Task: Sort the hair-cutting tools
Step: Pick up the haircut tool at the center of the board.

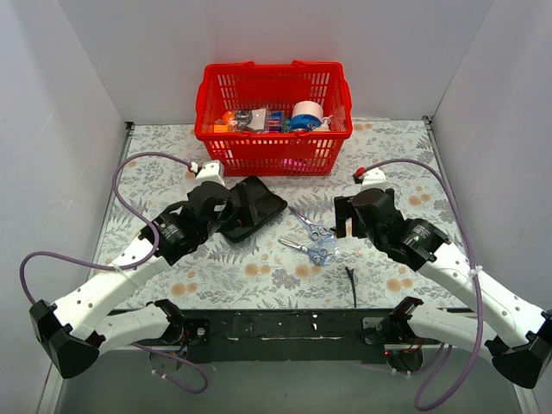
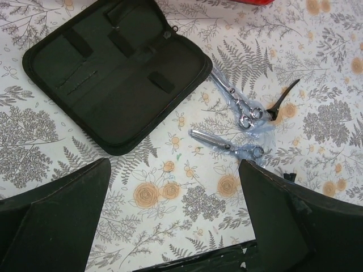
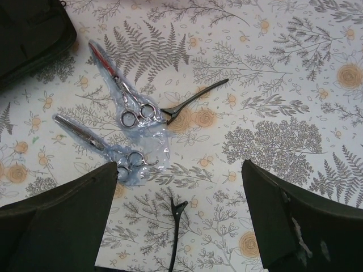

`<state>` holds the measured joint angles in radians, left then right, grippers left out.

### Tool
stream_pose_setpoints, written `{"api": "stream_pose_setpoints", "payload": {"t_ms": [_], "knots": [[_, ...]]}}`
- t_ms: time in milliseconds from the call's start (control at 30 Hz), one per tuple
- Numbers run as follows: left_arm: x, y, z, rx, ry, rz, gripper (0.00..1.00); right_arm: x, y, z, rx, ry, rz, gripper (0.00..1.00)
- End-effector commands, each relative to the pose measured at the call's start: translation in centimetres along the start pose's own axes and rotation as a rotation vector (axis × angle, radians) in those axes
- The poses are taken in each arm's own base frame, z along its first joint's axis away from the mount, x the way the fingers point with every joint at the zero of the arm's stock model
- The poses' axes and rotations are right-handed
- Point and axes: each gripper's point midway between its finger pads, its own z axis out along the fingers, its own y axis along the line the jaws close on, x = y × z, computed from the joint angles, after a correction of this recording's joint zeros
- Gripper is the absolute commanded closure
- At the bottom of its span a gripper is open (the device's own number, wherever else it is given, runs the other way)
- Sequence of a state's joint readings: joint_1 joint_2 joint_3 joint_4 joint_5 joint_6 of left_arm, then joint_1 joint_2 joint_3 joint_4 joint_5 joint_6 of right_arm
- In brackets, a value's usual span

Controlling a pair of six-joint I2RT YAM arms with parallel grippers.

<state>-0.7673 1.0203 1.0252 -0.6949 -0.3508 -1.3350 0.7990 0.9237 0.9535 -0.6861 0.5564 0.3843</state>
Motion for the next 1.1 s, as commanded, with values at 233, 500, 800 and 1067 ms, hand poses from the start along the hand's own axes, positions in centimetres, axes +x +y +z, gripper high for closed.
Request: {"api": "stream_pose_setpoints", "payload": {"t_ms": [233,500,800,1067], "knots": [[-1.4,2.1,7.1,-0.190,-0.084,-0.028,0.02,1.1,4.0,1.3,-0.207,0.000,-0.038,0.03],[1.9,3.3,12.9,-0.234,0.034,-0.076,0.08,2.9,3.8,1.7,-0.219,0.011,-0.050,0.04],[3.2,3.8,14.6,-0.249,0.032,-0.116,0.20,6.4,1.1,3.6,-0.006,0.183,-0.070,0.05],[4.0,4.4,12.8,-0.233,0.030,-0.164,0.23,12.9,1.0,3.1,-0.023,0.340,0.058,0.07]]}}
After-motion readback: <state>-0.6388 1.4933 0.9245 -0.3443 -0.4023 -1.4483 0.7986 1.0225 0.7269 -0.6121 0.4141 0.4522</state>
